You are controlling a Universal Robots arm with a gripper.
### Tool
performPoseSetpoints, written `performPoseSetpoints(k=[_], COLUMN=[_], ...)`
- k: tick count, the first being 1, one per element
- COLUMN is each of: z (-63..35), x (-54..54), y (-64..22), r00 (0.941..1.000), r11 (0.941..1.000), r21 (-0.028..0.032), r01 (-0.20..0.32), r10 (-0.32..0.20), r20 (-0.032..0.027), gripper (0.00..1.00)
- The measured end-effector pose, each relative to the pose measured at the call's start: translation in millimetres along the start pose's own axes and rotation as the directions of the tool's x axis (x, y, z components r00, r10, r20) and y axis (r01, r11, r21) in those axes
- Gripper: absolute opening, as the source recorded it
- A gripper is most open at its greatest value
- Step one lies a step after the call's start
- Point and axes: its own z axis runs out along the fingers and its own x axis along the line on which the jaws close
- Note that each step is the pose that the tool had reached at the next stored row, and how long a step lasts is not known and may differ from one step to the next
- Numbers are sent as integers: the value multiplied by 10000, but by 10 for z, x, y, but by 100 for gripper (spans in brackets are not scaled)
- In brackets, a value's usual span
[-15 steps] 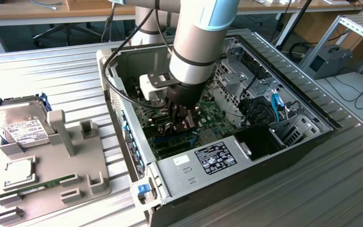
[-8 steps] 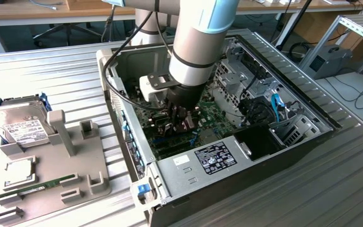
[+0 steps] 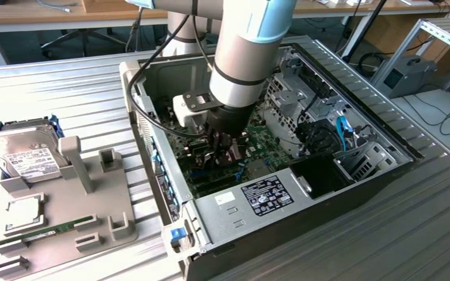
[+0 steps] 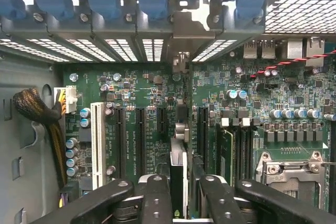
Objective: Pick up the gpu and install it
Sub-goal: 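Insert the gpu into the slot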
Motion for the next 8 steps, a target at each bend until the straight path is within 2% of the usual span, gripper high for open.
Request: performPoseSetpoints(k=[3,4,6,7,8], z=[-3,-3,-4,-29,-62], x=[1,1,1,-4,-9], y=[1,1,0,2,3], r00=[10000,10000,10000,10000,9999], r11=[10000,10000,10000,10000,10000], r21=[-4,-4,-4,-4,-5], r01=[0,-1,0,-4,-3], r10=[0,1,0,4,3], r20=[-7,-6,-19,-81,-105], gripper=[33,40,40,40,40])
